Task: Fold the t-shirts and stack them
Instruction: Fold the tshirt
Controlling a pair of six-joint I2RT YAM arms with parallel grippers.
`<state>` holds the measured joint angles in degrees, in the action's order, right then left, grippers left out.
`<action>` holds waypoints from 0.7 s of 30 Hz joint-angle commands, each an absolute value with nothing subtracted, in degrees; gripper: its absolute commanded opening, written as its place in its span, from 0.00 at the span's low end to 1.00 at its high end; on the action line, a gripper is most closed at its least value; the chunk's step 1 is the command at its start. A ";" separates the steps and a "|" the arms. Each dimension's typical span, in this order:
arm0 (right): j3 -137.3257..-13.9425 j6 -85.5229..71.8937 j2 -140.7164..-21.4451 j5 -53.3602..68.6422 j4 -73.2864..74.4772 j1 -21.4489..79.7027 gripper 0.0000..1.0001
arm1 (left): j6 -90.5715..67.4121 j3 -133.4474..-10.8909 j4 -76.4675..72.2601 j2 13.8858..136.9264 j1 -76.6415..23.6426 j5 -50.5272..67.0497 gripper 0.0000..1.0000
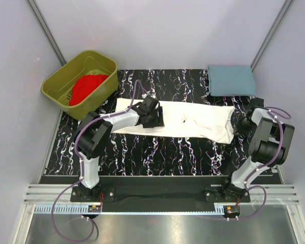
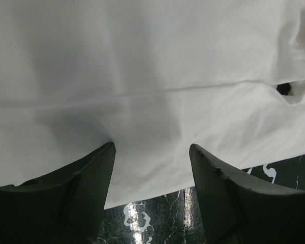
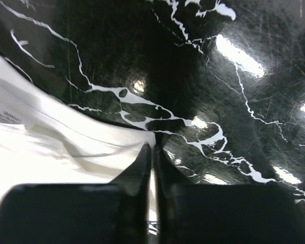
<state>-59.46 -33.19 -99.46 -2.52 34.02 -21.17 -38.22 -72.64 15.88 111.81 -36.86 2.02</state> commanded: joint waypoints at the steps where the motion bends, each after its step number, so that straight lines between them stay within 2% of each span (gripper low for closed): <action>1: -61.43 -30.41 -101.42 -6.76 33.74 -21.36 0.01 | -38.50 -70.40 18.45 113.12 -36.91 -1.67 0.67; 15: -66.62 -22.68 -104.94 -19.24 36.74 -21.36 0.00 | -38.58 -68.29 24.52 113.47 -36.83 -10.63 0.68; 21: -64.43 -23.73 -103.54 -18.73 35.42 -21.36 0.00 | -39.29 -68.29 25.49 113.12 -36.74 -10.81 0.68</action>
<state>-65.34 -24.58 -103.66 -12.56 36.23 -20.71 -39.83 -71.79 15.49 111.46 -37.80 -4.91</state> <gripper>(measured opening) 0.011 0.675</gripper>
